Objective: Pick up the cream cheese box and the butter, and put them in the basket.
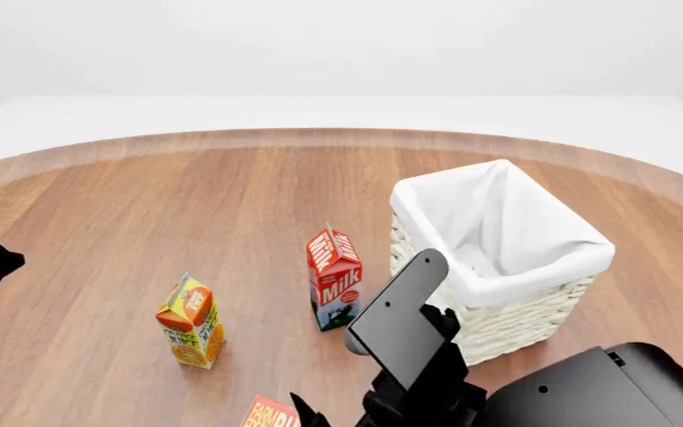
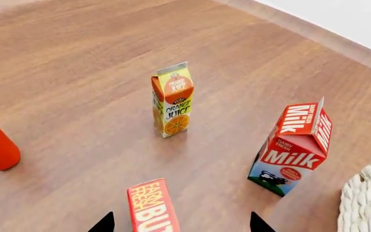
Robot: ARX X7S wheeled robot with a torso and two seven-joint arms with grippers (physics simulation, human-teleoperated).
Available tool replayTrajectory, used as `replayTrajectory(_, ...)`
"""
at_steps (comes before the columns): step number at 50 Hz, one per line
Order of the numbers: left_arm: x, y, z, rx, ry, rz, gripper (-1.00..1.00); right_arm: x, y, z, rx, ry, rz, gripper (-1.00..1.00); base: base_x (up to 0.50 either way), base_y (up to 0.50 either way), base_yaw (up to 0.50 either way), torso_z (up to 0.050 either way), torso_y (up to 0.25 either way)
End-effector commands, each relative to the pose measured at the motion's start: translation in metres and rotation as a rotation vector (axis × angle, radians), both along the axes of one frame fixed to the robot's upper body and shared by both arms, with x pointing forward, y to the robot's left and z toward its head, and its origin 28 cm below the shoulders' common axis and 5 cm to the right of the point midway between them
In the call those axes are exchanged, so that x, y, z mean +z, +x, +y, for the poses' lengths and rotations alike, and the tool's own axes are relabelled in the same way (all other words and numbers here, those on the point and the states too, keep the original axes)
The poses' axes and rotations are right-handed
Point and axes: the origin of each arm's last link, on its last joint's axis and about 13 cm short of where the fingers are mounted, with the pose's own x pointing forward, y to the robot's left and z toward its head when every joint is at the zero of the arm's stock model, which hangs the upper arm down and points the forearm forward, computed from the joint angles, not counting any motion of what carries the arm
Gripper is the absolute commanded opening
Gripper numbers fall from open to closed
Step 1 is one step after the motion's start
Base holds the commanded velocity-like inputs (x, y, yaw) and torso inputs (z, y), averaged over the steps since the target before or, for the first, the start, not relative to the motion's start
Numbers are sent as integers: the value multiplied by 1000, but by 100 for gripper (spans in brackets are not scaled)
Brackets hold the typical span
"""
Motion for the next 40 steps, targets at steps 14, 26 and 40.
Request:
replayTrajectory(14, 1, 1, 0, 0, -1, 1, 100, 3, 1, -1, -13, -37, 16, 100, 0, 0, 0, 0, 0)
replayTrajectory(26, 0, 0, 0, 0, -1, 2, 100, 8, 0, 1, -3, -53, 23, 100, 0, 0, 0, 0, 0)
replayTrajectory(40, 0, 0, 0, 0, -1, 2, 100, 11, 5, 3, 25, -69, 36, 100, 0, 0, 0, 0, 0)
